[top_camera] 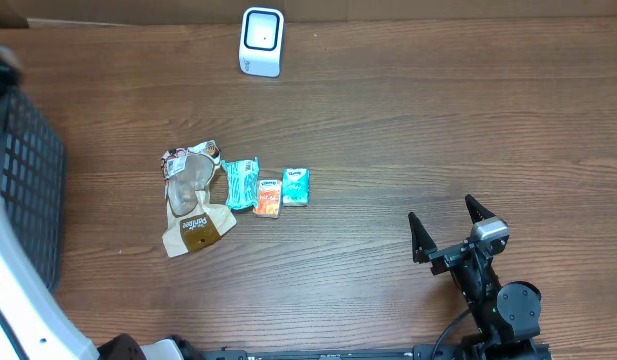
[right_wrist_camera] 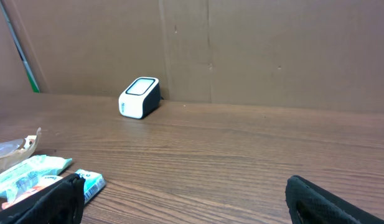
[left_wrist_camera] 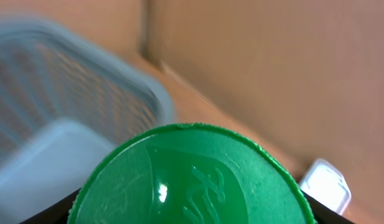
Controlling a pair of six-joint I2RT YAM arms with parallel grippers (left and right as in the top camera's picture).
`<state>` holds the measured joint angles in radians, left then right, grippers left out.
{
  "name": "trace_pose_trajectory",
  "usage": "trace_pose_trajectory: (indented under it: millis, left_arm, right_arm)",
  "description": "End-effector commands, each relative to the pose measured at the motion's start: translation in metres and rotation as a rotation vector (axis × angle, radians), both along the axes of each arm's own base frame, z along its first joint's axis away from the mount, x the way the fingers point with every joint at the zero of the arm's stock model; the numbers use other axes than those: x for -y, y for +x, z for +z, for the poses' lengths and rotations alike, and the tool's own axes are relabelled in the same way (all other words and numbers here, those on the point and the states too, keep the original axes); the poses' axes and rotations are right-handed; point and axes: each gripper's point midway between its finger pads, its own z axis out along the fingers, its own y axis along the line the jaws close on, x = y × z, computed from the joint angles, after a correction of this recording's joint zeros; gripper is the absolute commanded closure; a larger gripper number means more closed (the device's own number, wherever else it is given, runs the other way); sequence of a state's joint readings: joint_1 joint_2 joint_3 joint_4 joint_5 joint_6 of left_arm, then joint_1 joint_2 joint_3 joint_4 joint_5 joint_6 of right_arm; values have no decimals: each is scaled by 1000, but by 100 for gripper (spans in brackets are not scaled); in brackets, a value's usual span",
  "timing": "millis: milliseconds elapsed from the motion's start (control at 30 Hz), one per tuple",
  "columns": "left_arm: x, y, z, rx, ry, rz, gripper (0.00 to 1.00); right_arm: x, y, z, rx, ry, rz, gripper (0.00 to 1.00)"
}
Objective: Scan the item barcode
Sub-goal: 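Grasp the green-capped jar by its lid with the left gripper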
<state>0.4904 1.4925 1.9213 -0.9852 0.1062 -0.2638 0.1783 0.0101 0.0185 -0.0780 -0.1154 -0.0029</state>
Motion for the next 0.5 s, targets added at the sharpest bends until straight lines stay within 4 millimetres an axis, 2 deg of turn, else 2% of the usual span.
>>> trace_pose_trajectory:
  millis: [0,100,133,333,467]
  left_arm:
    - [66,10,-13,-52,-78,-182,26]
    - [114,15,-36,-156,-92,-310,27]
    - [140,18,-49,-208,-92,-369,27]
    - [228,33,-89,-345,-71,-580,31]
    - [290,39,-128,-452,-88,-694,32]
  right_arm:
    - [-1,0,-2,1,2,2,0]
    - [-1,0,-2,1,2,2,0]
    - [-1,0,-2,1,2,2,0]
    - [-1,0,-2,1,2,2,0]
    - [-1,0,-2,1,2,2,0]
